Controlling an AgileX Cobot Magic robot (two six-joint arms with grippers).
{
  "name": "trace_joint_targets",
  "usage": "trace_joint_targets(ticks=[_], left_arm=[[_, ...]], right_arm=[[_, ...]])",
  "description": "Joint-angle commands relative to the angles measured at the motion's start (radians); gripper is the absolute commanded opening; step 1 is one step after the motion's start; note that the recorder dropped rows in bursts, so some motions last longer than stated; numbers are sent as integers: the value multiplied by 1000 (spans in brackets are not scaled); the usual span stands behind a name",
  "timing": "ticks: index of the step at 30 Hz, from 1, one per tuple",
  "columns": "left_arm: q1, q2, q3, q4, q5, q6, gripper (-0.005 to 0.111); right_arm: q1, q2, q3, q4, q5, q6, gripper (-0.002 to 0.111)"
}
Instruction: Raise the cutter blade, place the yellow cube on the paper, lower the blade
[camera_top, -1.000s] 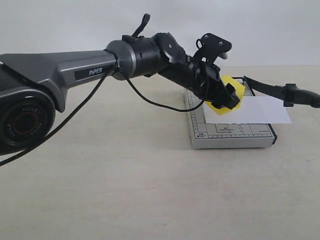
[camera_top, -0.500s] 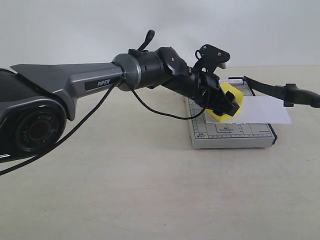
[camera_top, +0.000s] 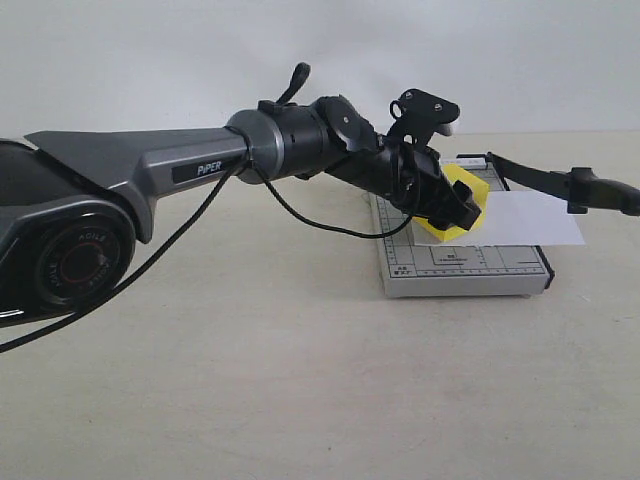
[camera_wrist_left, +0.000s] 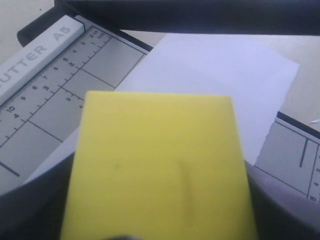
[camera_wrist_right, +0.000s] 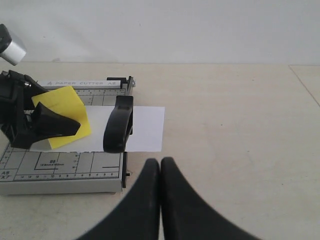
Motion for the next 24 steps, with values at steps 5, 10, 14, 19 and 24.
trace_joint_targets(ticks=[5, 10, 14, 19, 24], left_arm=[[-6, 13, 2, -5, -9, -9, 81], [-6, -17, 2, -9, -13, -28, 82], [1, -83, 2, -2, -11, -80, 82], [9, -172, 2, 92, 32, -209, 77], [9, -249, 2, 415, 145, -494, 39]], right_arm=[[-2, -1, -1, -4, 0, -3, 0], [-2, -1, -1, -4, 0, -3, 0], [-2, -1, -1, -4, 0, -3, 0], [-2, -1, -1, -4, 4, -3, 0], [-2, -1, -1, -4, 13, -3, 0]])
